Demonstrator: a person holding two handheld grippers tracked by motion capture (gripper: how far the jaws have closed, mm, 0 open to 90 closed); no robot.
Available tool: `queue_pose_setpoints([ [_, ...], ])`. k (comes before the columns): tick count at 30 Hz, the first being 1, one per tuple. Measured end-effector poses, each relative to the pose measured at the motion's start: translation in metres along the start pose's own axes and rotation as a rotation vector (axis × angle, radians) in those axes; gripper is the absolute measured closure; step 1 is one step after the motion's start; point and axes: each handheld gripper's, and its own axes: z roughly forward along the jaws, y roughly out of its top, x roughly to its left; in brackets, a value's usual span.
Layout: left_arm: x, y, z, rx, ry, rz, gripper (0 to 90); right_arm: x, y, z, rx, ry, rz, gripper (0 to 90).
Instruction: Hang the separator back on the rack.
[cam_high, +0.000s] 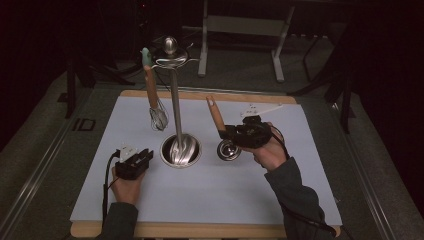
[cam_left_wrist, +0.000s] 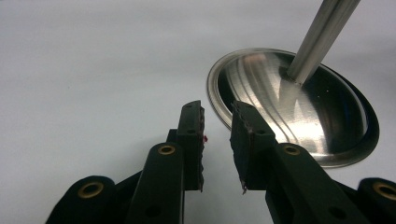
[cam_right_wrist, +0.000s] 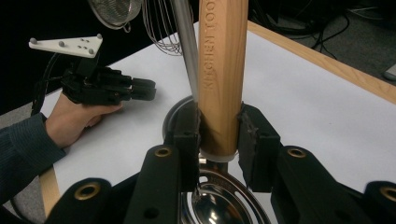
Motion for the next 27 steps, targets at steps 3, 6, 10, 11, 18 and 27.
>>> queue_pose_setpoints([
  [3, 0.000, 0.000, 0.000, 0.001, 0.000, 0.001, 74.1, 0.001, 0.002, -0.002, -0.006, 0.000, -0.003, 71.2],
  [6, 0.000, 0.000, 0.000, 0.000, 0.000, 0.000, 74.1, 0.002, 0.005, -0.002, -0.013, 0.002, -0.008, 71.1],
  [10, 0.000, 0.000, 0.000, 0.000, 0.000, 0.000, 74.1, 0.002, 0.008, -0.003, -0.022, 0.004, -0.014, 71.2],
  [11, 0.000, 0.000, 0.000, 0.000, 0.000, 0.000, 74.1, 0.002, 0.009, -0.003, -0.023, 0.005, -0.017, 71.1],
  [18, 0.000, 0.000, 0.000, 0.001, 0.001, 0.001, 74.0, 0.003, 0.013, -0.003, -0.032, 0.006, -0.025, 71.2],
  [27, -0.001, 0.000, 0.000, 0.002, 0.003, 0.005, 74.0, 0.008, 0.020, -0.008, -0.060, 0.012, -0.064, 71.2],
])
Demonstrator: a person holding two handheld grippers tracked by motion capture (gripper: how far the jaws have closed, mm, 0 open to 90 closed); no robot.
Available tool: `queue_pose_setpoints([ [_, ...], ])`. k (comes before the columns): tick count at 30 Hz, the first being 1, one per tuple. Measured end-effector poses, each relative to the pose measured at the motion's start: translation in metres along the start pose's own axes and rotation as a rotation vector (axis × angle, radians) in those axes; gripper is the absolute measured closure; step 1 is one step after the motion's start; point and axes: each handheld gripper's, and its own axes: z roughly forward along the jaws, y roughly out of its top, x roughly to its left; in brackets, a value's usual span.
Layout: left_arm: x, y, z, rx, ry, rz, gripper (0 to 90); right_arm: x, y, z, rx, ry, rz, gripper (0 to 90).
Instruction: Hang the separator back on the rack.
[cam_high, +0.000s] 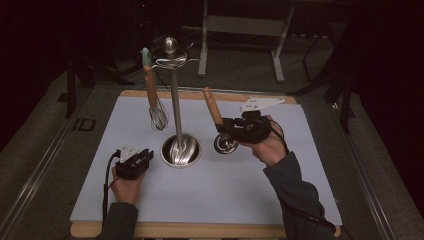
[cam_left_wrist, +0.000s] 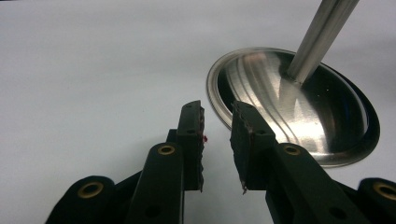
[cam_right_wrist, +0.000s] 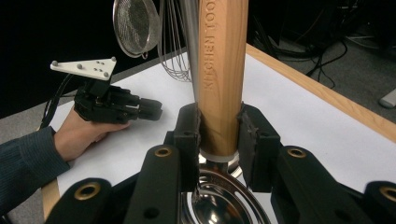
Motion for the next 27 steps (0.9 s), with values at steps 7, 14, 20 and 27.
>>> queue_pose_setpoints([
  [7, 0.000, 0.000, 0.000, 0.002, -0.002, 0.001, 74.0, 0.004, 0.004, -0.001, -0.013, 0.002, -0.020, 71.1],
  [14, 0.000, 0.000, 0.000, 0.002, -0.002, 0.003, 74.0, 0.009, 0.010, -0.003, -0.034, 0.011, -0.042, 71.2],
  [20, 0.000, 0.000, 0.000, 0.001, -0.002, 0.003, 74.1, 0.013, 0.014, -0.005, -0.049, 0.020, -0.060, 71.1],
  [27, 0.000, 0.000, 0.000, 0.002, -0.002, 0.003, 74.1, 0.016, 0.020, -0.008, -0.065, 0.024, -0.075, 71.2],
])
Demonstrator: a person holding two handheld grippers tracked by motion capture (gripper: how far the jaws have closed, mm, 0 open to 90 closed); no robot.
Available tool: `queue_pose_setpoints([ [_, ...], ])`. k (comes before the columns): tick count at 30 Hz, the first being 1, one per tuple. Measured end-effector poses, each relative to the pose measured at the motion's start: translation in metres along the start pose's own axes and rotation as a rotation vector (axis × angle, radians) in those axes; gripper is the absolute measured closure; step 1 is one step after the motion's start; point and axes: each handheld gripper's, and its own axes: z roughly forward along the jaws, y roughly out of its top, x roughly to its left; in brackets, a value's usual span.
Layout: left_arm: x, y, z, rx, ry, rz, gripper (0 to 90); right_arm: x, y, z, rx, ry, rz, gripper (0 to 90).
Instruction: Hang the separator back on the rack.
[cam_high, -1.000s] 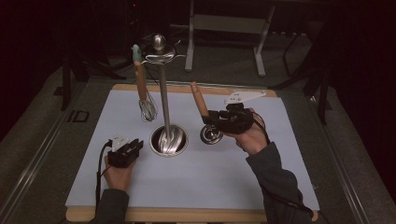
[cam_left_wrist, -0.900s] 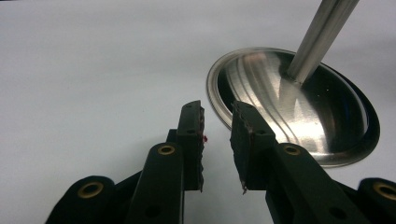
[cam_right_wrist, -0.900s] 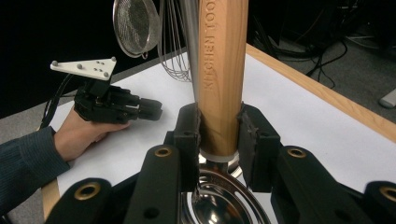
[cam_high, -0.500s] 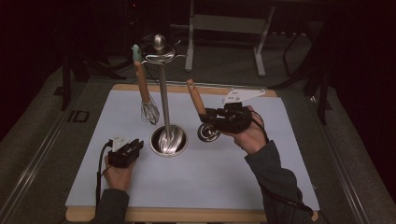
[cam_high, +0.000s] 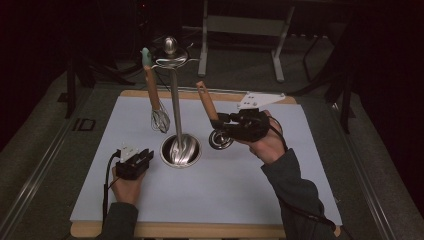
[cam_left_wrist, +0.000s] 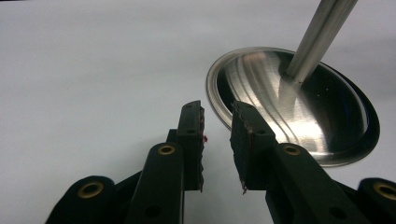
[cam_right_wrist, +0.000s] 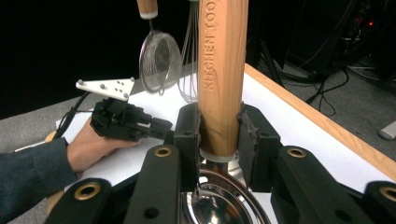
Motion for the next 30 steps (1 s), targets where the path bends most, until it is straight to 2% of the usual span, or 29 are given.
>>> queue_pose_setpoints([
  [20, 0.000, 0.000, 0.000, -0.001, 0.000, 0.000, 74.0, 0.008, 0.020, -0.003, -0.046, 0.032, -0.035, 71.2],
  [30, 0.000, 0.000, 0.000, 0.000, -0.001, -0.001, 74.0, 0.020, 0.035, 0.001, -0.079, 0.066, -0.063, 71.1],
])
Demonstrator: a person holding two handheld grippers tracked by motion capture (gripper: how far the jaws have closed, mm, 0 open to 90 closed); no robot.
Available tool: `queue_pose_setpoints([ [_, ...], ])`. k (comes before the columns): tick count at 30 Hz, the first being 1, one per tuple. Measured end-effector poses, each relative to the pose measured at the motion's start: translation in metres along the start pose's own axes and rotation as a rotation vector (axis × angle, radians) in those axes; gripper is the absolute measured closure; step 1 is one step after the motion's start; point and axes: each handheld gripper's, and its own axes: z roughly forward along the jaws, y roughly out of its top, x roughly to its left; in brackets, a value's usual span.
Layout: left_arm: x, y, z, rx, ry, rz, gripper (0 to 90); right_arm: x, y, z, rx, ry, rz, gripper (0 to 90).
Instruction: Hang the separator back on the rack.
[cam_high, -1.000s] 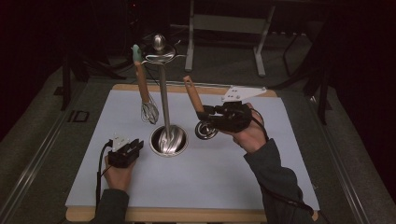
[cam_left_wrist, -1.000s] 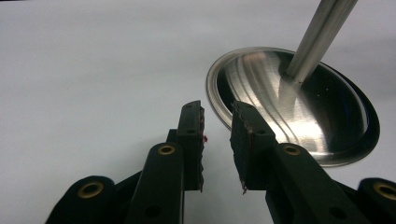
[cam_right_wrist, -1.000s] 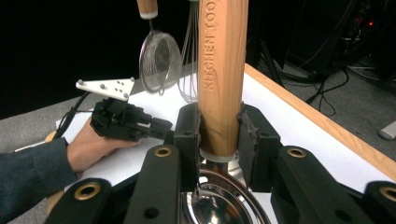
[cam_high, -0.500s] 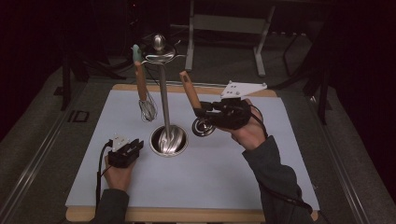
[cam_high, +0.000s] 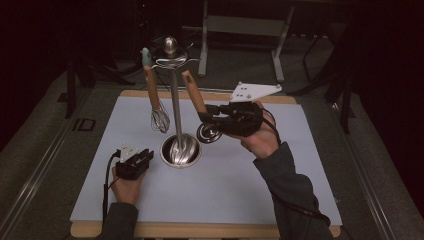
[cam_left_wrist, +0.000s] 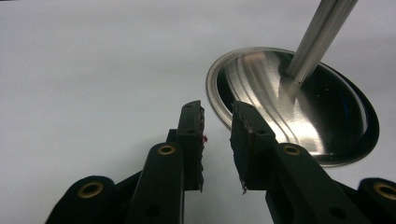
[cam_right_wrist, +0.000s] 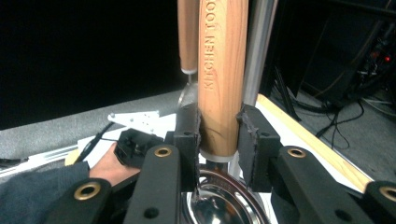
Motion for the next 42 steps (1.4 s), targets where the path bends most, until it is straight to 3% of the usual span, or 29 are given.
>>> queue_pose_setpoints([
  [21, 0.000, 0.000, 0.000, -0.002, -0.001, -0.004, 74.0, 0.004, 0.012, 0.016, -0.005, 0.021, -0.016, 71.1],
  [29, 0.000, 0.000, 0.000, -0.001, 0.000, -0.004, 74.0, 0.000, 0.014, 0.024, 0.030, -0.014, 0.002, 71.0],
  [35, 0.000, 0.000, 0.000, -0.001, -0.002, -0.004, 73.9, -0.009, 0.009, 0.030, 0.015, -0.023, 0.039, 62.3],
  [42, 0.000, 0.000, 0.000, -0.001, 0.000, -0.002, 73.8, -0.012, 0.004, 0.027, 0.030, -0.034, 0.044, 58.2],
])
